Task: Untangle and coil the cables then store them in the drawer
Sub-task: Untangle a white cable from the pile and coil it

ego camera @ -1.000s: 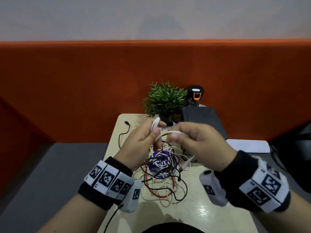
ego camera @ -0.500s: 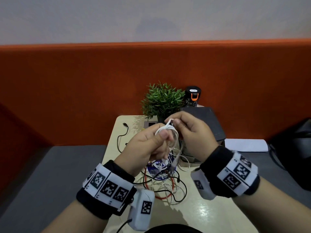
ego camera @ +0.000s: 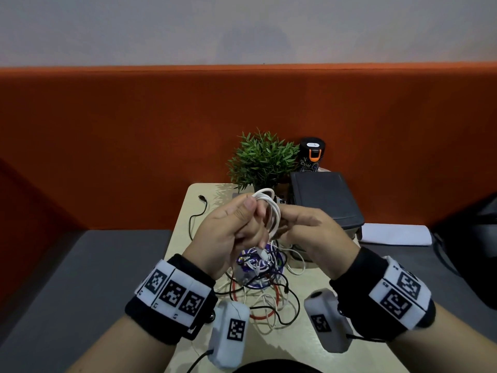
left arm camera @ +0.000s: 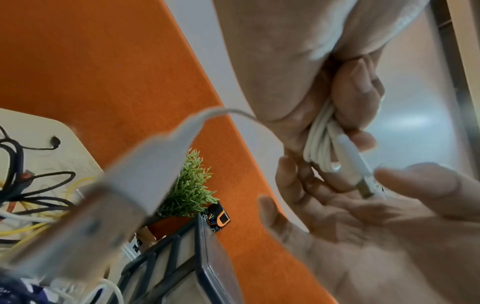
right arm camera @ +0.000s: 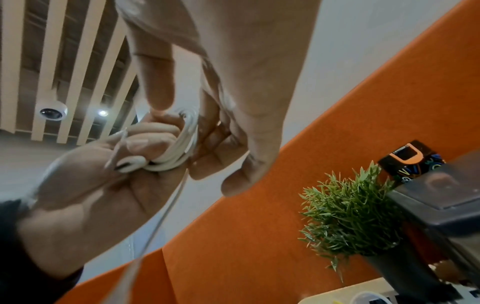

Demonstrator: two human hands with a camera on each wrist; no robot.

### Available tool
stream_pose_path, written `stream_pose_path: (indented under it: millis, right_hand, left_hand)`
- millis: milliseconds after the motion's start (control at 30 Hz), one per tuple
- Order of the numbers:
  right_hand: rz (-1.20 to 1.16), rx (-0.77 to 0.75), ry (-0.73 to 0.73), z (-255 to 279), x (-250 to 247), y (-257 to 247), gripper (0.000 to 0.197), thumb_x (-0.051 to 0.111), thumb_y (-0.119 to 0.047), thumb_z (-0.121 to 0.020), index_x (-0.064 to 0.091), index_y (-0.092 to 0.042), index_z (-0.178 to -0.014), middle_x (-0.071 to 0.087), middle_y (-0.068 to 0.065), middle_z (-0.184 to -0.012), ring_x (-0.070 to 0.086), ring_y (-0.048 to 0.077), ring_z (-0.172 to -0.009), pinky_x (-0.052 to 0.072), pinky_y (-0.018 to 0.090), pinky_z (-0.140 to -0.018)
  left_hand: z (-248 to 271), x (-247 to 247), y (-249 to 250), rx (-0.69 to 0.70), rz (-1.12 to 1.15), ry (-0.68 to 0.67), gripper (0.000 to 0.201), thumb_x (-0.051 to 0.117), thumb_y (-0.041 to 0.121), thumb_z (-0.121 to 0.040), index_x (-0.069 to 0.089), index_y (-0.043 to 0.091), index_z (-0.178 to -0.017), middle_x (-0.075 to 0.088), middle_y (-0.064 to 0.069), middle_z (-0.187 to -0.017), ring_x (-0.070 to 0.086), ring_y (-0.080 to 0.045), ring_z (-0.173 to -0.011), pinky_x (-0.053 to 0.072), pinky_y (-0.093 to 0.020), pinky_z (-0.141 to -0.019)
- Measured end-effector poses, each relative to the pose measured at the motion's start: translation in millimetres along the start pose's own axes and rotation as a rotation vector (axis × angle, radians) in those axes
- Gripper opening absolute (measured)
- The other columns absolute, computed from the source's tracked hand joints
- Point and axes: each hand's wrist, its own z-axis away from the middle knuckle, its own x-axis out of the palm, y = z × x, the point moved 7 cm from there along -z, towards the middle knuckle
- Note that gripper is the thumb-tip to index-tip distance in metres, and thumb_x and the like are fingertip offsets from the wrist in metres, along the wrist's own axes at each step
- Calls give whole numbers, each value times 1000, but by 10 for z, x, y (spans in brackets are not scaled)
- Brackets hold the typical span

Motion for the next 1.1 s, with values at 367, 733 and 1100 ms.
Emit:
stream_pose_path:
  millis: [367, 733, 1100]
  right_hand:
    - [78, 10, 297, -7, -192, 157, 16, 62, -7, -89, 72, -16, -80, 70, 12, -73, 64, 18, -71, 53, 36, -76]
    - [-269, 156, 198, 18, -216, 272, 45, 73, -3, -70, 60, -4, -113, 64, 17, -74, 63, 20, -63, 51, 27, -66]
    - [263, 136, 370, 40, -299, 163, 17, 69, -2, -80, 64, -16, -86, 64, 5, -77, 55, 12, -65, 46, 24, -60]
  left_hand:
    - [9, -86, -55, -43, -481, 51, 26, 42, 34, -92, 59, 19, -79, 57, -8, -74, 57, -25, -72, 51, -35, -73]
    - [10, -277, -52, 27, -1176, 77, 21, 35, 52, -91, 49, 49, -75, 47, 13, -80, 46, -6, -84, 36, -27, -72]
    - [51, -181, -17, 70, -1265, 38, 31, 42, 43, -94, 51, 19, -76, 46, 5, -71, 45, -10, -69, 35, -34, -61]
